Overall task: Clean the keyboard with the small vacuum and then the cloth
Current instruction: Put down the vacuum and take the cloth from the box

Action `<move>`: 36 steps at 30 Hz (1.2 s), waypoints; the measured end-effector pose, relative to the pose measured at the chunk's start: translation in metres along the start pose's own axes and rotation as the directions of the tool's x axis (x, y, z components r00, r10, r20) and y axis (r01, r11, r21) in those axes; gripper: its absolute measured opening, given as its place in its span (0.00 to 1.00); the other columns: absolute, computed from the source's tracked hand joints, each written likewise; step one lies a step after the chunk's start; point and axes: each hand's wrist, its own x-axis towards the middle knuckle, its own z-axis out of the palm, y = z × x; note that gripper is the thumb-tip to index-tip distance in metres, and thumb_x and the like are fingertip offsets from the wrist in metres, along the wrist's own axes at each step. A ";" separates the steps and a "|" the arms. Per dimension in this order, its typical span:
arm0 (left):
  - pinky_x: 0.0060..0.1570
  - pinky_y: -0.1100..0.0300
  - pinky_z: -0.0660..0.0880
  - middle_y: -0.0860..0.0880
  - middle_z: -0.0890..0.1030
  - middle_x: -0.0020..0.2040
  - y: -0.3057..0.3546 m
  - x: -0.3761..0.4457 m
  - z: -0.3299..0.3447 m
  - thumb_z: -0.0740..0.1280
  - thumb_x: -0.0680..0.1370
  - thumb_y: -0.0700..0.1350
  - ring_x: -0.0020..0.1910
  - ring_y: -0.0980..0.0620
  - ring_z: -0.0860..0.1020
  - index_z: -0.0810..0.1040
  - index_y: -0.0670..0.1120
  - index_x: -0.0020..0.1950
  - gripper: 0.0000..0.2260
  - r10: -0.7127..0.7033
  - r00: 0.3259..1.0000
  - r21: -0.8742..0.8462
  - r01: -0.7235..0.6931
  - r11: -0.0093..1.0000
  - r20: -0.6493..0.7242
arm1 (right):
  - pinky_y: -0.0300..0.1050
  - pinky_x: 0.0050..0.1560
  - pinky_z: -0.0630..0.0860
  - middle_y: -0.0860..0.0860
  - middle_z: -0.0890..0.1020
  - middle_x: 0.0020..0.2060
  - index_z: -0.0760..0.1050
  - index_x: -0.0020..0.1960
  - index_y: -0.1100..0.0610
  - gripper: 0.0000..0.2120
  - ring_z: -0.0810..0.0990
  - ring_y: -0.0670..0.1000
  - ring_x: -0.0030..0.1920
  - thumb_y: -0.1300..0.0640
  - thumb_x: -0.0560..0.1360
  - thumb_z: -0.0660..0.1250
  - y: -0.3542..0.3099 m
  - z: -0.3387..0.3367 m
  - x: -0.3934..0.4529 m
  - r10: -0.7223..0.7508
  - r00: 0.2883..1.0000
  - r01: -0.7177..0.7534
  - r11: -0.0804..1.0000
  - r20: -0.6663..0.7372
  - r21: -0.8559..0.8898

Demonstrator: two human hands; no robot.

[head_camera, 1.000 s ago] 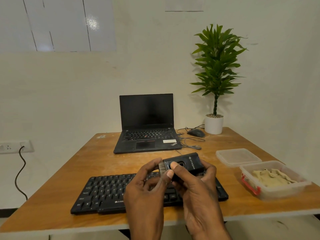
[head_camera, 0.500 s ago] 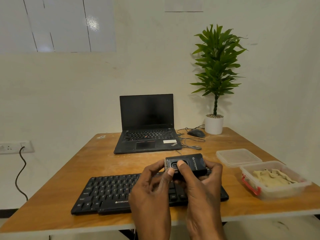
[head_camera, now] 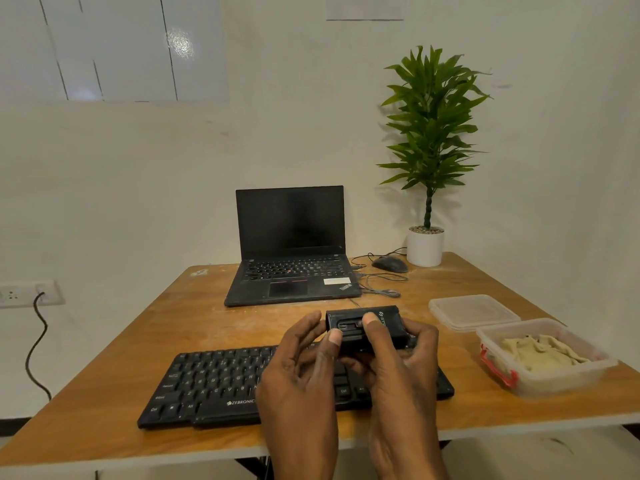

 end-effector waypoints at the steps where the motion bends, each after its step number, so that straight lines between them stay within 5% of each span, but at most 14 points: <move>1: 0.51 0.62 0.81 0.68 0.85 0.49 0.001 0.000 0.000 0.75 0.75 0.49 0.48 0.68 0.84 0.82 0.64 0.56 0.13 -0.003 1.000 0.000 0.003 1.000 -0.001 | 0.44 0.37 0.81 0.59 0.84 0.49 0.69 0.58 0.47 0.17 0.87 0.55 0.45 0.54 0.75 0.73 0.000 0.000 0.000 0.009 1.000 -0.009 1.000 0.012 0.008; 15: 0.54 0.50 0.84 0.65 0.86 0.50 0.005 -0.003 0.013 0.70 0.67 0.66 0.49 0.67 0.83 0.85 0.68 0.58 0.19 -0.064 0.997 0.002 0.064 0.998 0.049 | 0.44 0.36 0.82 0.54 0.87 0.43 0.73 0.58 0.52 0.08 0.87 0.53 0.41 0.56 0.80 0.67 -0.022 -0.026 0.017 0.089 0.991 -0.082 0.994 0.097 -0.066; 21: 0.50 0.58 0.80 0.64 0.87 0.50 0.013 -0.020 0.047 0.76 0.74 0.54 0.48 0.65 0.84 0.86 0.64 0.56 0.11 -0.045 0.985 0.026 0.042 0.999 0.169 | 0.40 0.34 0.79 0.53 0.87 0.43 0.69 0.60 0.54 0.19 0.87 0.51 0.41 0.57 0.74 0.75 -0.061 -0.058 0.028 0.078 0.989 -0.069 0.994 0.123 -0.080; 30: 0.36 0.73 0.76 0.61 0.86 0.42 0.005 -0.077 0.129 0.77 0.73 0.50 0.43 0.65 0.84 0.82 0.59 0.54 0.11 -0.081 0.867 0.030 0.076 0.997 0.492 | 0.47 0.38 0.78 0.55 0.86 0.49 0.71 0.60 0.52 0.20 0.87 0.56 0.47 0.58 0.73 0.76 -0.105 -0.163 0.043 -0.057 0.992 0.034 0.980 -0.112 -0.196; 36: 0.43 0.68 0.79 0.61 0.86 0.47 -0.022 -0.109 0.178 0.78 0.74 0.57 0.46 0.69 0.83 0.80 0.64 0.54 0.12 -0.125 0.771 0.216 -0.017 0.976 0.625 | 0.47 0.35 0.78 0.60 0.85 0.48 0.71 0.60 0.57 0.21 0.85 0.55 0.41 0.62 0.72 0.76 -0.107 -0.233 0.050 -0.060 0.952 0.003 0.983 -0.299 -0.186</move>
